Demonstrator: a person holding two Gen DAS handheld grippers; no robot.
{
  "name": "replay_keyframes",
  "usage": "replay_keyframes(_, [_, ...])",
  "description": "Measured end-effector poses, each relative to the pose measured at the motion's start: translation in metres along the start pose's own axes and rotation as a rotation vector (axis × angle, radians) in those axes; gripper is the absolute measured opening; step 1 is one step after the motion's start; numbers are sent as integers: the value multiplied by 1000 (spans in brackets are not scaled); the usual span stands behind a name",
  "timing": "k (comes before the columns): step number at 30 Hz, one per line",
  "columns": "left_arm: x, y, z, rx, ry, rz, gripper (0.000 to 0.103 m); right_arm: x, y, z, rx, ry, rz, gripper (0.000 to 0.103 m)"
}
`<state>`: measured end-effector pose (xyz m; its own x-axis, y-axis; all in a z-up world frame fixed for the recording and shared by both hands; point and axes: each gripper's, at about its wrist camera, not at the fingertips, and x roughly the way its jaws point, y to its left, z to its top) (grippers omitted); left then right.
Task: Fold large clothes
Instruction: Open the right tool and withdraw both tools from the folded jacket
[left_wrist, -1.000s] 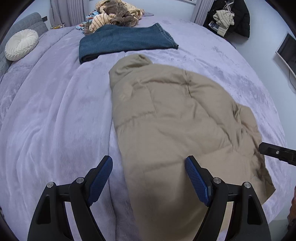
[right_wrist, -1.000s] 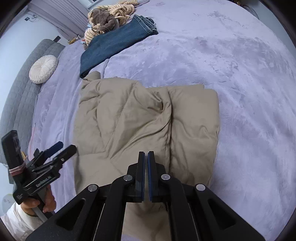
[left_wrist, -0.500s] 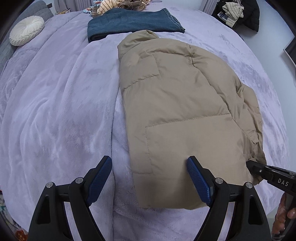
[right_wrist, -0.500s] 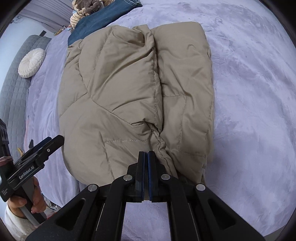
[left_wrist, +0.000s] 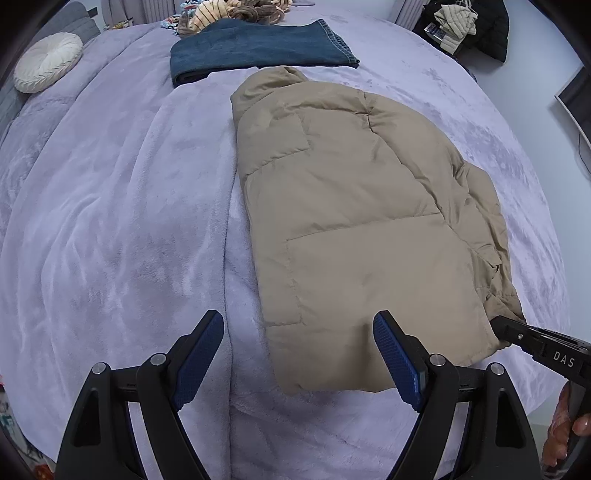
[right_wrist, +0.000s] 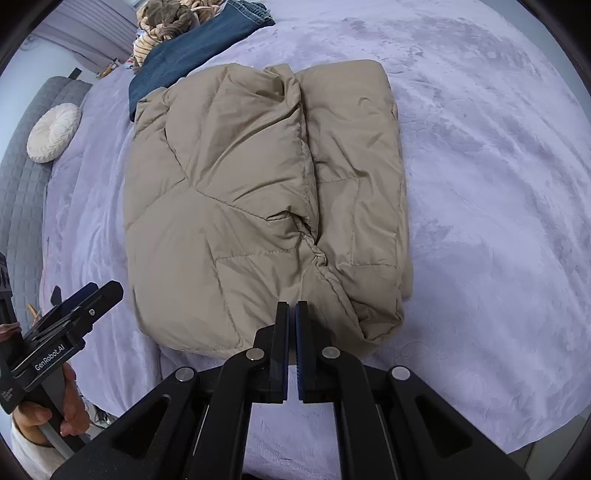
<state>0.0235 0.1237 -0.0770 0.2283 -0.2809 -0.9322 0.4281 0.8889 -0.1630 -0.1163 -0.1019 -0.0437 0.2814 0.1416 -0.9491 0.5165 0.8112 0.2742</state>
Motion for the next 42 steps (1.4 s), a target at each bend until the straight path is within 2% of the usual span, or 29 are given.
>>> replay_keyframes(10, [-2,5,-7,-6,6,30,84,2,3,-3,-5,5,-2,3])
replay_keyframes(11, [-3,4,-8,-5,4,28,90,2,3,-3,-4,4,3,3])
replay_keyframes(12, [-3,3,-9,-3,3,26,103,2,3,-4,-6,2,7,3])
replay_keyframes(20, [-15,-15,-18,14,-4,65,103,-6,-9,-9,-14,-3,38,3])
replay_keyframes(27, [-47,-27,-28,-17,-58,119,103,-40,-11,-11,-56,-46,23,4])
replay_keyframes(28, [-54,-29,-30,-20,-75,117,103,-47,-11,-12,-63,-59,17,10])
replay_keyframes(30, [-69,-31,-32,-26,-113,126,103,-62,-9,-12,-73,-93,14,39])
replay_keyframes(31, [-76,-32,-33,-29,-130,134,103,-71,-8,-13,-77,-119,12,60])
replay_keyframes(32, [-82,-32,-33,-33,-142,137,103,-79,-5,-15,-86,-148,10,63])
replay_keyframes(36, [-107,-32,-37,-54,-198,140,103,-104,3,-19,-113,-211,-10,64])
replay_keyframes(39, [-122,-32,-41,-63,-230,144,103,-119,11,-22,-130,-258,-43,80])
replay_keyframes(42, [-134,-31,-43,-75,-261,154,103,-130,20,-26,-156,-298,-69,82])
